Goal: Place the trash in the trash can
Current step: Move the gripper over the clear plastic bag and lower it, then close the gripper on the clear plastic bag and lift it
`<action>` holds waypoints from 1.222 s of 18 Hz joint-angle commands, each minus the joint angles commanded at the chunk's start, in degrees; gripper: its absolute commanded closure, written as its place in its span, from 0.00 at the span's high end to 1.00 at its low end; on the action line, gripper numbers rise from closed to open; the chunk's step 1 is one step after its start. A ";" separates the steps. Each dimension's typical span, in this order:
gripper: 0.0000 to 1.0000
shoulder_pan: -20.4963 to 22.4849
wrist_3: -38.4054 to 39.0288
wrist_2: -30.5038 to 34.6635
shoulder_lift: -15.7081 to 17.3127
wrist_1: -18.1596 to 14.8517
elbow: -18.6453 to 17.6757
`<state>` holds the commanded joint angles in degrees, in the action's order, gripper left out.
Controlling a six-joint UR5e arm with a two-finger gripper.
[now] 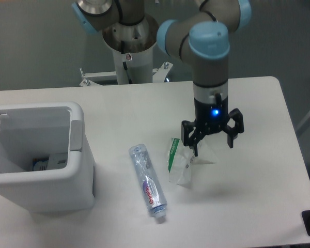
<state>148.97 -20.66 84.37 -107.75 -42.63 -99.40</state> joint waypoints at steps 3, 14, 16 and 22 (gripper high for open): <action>1.00 -0.09 -4.10 -0.09 -0.18 -0.09 -1.14; 0.93 -1.93 -19.95 0.09 -2.81 -0.18 -6.51; 0.49 -1.93 -19.95 0.26 -2.73 -0.18 -6.42; 0.00 -0.97 -19.25 -0.26 -0.53 -0.70 -4.14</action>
<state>148.01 -39.90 84.11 -108.28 -43.33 -103.54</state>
